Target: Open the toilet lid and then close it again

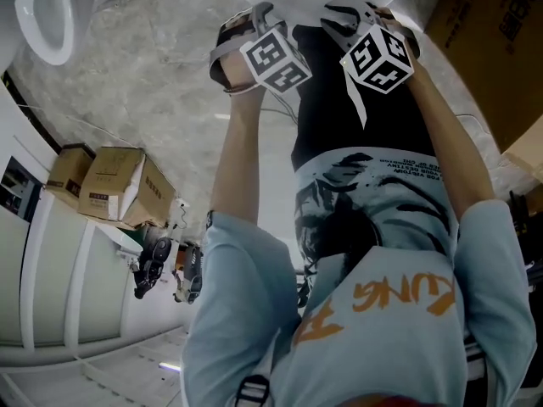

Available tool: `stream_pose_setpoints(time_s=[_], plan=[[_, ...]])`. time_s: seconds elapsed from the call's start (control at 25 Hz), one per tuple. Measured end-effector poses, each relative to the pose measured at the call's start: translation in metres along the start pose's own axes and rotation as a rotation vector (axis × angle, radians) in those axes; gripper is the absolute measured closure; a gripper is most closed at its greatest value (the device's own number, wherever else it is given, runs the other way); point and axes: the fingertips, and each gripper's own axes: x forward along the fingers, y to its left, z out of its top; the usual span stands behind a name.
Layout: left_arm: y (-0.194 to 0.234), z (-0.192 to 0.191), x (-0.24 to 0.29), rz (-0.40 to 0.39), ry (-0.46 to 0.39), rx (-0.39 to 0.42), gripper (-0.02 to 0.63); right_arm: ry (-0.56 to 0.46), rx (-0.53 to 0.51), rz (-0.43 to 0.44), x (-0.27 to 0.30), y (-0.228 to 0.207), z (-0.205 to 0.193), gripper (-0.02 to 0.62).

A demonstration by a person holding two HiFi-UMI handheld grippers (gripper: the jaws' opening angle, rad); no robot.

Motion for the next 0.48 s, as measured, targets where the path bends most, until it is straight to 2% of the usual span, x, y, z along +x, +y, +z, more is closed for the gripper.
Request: stream_pose_setpoints(time_s=[0.08, 0.16, 0.28, 0.4, 0.48], plan=[[0.006, 0.004, -0.013, -0.011, -0.022, -0.112, 0.423, -0.011, 0.043, -0.015, -0.014, -0.006, 0.010, 0.480], [0.024, 0.012, -0.033, 0.024, -0.069, -0.214, 0.473, -0.040, 0.094, -0.036, -0.030, -0.016, 0.027, 0.488], [0.057, 0.027, -0.083, 0.162, -0.180, -0.321, 0.554, -0.091, 0.161, -0.069, -0.057, -0.026, 0.055, 0.508], [0.090, 0.039, -0.140, 0.323, -0.290, -0.385, 0.572, -0.151, 0.176, -0.121, -0.091, -0.039, 0.089, 0.529], [0.101, 0.047, -0.174, 0.368, -0.358, -0.457, 0.580, -0.197, 0.207, -0.157, -0.116, -0.047, 0.110, 0.549]])
